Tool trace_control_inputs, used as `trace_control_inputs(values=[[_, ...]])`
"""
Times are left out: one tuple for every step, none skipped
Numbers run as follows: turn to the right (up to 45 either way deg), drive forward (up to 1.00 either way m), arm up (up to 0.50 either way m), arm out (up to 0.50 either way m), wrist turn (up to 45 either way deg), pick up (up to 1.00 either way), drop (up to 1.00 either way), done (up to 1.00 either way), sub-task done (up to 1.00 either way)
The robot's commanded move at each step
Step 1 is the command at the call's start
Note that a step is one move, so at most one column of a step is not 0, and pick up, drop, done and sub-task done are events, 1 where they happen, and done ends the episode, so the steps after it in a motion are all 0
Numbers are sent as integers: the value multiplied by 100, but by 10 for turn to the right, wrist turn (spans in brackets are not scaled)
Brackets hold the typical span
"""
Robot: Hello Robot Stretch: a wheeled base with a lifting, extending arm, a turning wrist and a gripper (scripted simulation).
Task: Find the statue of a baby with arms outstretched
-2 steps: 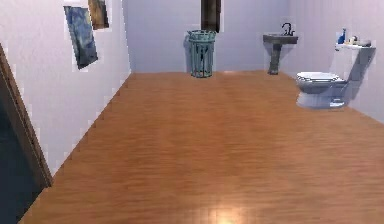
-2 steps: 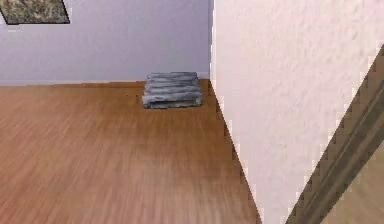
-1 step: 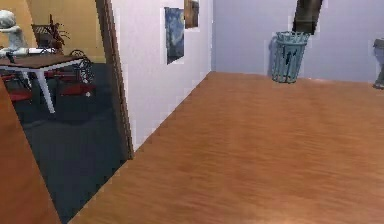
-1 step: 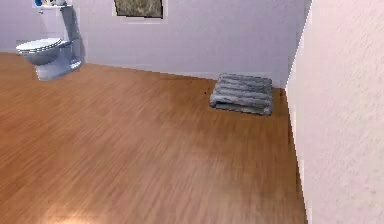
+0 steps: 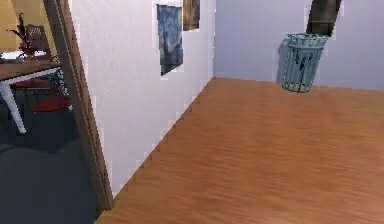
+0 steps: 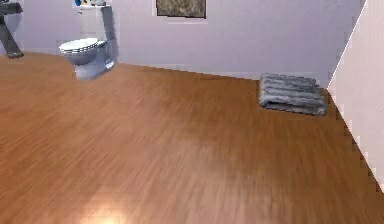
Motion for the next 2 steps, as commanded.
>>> trace_control_inputs(values=[[-390, 0, 0, 0, 0, 0, 0, 0, 0], [0, 75, 0, 0, 0, 0, 0, 0, 0]])
